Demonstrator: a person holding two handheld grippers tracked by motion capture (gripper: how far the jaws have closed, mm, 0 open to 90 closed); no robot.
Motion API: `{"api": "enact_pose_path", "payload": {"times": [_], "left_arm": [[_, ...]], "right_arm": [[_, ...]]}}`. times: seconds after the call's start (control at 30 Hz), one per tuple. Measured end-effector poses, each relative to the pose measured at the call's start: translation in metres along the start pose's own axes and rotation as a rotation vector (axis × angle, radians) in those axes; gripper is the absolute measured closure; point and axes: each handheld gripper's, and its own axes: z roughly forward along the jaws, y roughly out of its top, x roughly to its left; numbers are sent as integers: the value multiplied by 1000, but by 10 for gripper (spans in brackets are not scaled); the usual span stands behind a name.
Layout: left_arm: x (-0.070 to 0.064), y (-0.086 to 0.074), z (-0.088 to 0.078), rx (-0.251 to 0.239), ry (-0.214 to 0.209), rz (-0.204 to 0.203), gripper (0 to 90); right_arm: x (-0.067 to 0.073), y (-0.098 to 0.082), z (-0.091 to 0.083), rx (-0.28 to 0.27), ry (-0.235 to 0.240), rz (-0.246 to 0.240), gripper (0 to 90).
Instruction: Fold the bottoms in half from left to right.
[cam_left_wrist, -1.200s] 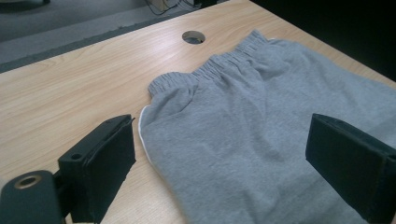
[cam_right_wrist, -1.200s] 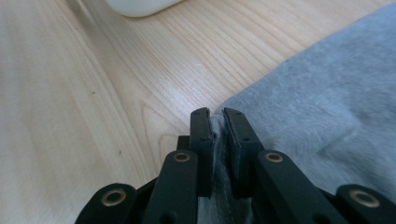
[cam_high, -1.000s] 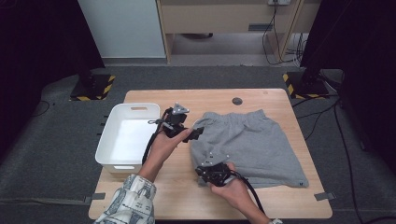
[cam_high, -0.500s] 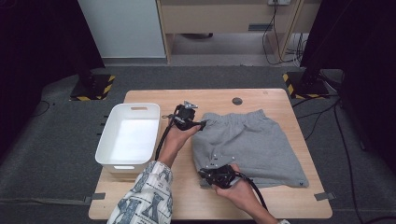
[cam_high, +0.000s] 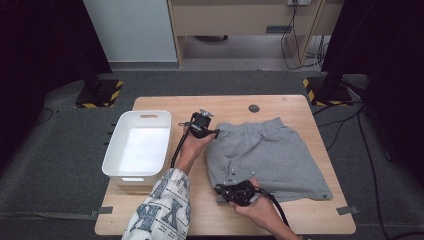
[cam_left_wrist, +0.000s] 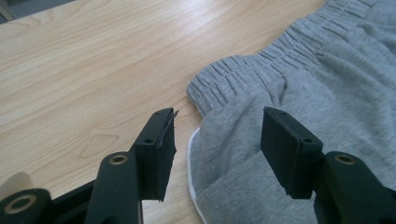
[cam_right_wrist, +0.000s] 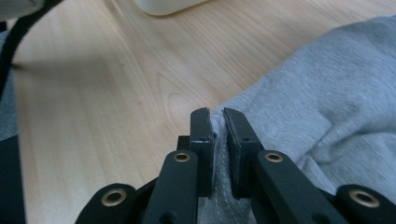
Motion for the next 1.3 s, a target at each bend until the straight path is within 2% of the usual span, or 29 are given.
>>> {"api": "enact_pose_path", "payload": {"times": [0.07,0.13,0.2,0.43,0.5,0.63,0.83,0.93,1.07,1.1,1.13,1.3], "left_arm": [[0,-1,1,5,-2,-6,470],[2,-2,2,11,-27,-29,523],[2,-1,2,6,-35,-29,547],[6,-3,-1,10,-25,-27,591],[9,-5,-1,8,-52,-47,606],[9,-9,2,23,-27,-33,628],[8,-11,6,41,7,-14,637],[11,-12,8,40,17,-34,645],[12,-16,13,56,-33,-51,632],[12,-16,13,56,-33,-51,620],[11,-19,16,82,-44,-41,606],[11,-21,19,90,-43,-49,563]], "right_arm": [[2,0,-1,-2,9,-7,829],[4,-1,-2,-5,16,-15,830],[6,-2,-4,-7,21,-21,829],[10,-3,-6,-5,40,-33,829],[12,-3,-6,-2,45,-40,829],[13,-4,-4,10,50,-53,829],[14,-4,-5,9,55,-52,828],[14,-6,-3,19,56,-59,828],[13,-6,-3,19,58,-59,828],[13,-6,-3,19,58,-59,828],[13,-6,-3,22,57,-60,828],[14,-6,-1,26,55,-62,828]]}}
